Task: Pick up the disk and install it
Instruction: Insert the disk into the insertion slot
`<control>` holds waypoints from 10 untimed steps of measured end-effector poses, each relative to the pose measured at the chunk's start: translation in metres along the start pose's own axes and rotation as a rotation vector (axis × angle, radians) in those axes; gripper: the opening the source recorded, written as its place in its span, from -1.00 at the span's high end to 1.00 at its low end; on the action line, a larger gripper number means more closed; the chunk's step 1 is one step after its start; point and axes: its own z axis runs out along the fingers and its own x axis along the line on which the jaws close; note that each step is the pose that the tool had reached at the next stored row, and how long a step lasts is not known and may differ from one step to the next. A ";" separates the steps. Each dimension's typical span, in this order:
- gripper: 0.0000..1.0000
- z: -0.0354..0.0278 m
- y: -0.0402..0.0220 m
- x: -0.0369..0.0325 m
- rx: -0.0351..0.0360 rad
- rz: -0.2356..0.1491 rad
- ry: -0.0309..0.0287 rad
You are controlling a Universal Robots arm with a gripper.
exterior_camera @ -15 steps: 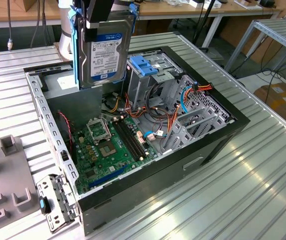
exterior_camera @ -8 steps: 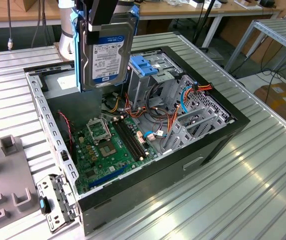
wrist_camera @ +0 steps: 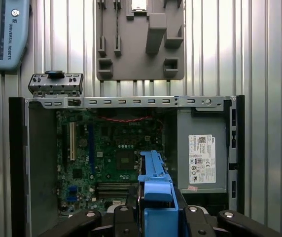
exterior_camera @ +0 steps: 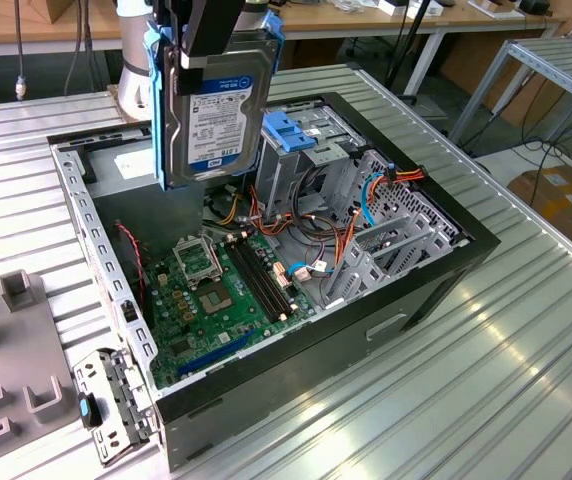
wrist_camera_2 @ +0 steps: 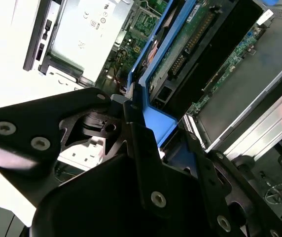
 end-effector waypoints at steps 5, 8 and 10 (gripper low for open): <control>0.25 0.0002 -0.0001 0.0065 0.0000 0.000 -0.0001; 0.25 0.0002 -0.0002 0.0092 -0.0001 0.000 0.0000; 0.25 0.0002 -0.0002 0.0112 0.0000 0.000 -0.0001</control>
